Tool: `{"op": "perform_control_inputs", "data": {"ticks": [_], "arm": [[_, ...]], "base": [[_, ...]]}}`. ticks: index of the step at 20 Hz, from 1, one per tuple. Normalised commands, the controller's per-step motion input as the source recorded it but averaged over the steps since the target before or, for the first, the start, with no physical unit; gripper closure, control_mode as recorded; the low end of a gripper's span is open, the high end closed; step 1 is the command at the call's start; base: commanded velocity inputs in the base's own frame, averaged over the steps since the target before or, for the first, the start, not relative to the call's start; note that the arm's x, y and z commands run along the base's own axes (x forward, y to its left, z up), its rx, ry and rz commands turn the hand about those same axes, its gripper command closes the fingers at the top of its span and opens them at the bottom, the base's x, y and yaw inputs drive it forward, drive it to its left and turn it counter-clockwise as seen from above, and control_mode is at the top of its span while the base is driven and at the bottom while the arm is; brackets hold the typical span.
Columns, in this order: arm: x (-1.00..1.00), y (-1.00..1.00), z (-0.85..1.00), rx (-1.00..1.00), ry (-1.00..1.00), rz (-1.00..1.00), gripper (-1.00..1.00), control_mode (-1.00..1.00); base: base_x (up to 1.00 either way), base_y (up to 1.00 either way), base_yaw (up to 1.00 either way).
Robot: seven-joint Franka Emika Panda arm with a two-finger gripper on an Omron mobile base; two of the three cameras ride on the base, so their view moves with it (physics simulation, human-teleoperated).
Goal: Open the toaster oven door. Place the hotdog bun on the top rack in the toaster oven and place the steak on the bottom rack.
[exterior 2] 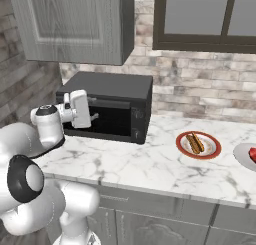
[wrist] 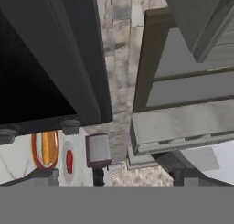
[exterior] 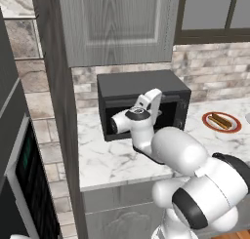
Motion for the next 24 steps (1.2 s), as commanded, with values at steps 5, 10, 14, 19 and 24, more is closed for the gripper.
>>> {"op": "perform_control_inputs", "data": {"ticks": [5, 10, 14, 19, 24], "arm": [[0.39, -0.02, -0.05, 0.01, 0.00, 0.07, -1.00, -1.00], [0.14, -0.05, -0.02, 0.03, 0.06, 0.23, -1.00, -1.00], [0.18, 0.00, -0.26, 0.00, 0.12, 0.25, -1.00, -1.00], [0.47, -0.02, -0.10, 0.00, 0.09, 0.16, -1.00, -1.00], [0.52, 0.00, -0.18, 0.00, 0.06, 0.13, -1.00, -1.00]], "base": [[0.00, 0.00, 0.00], [0.00, 0.00, 0.00], [0.00, 0.00, 0.00], [0.00, 0.00, 0.00], [0.00, 0.00, 0.00]]}}
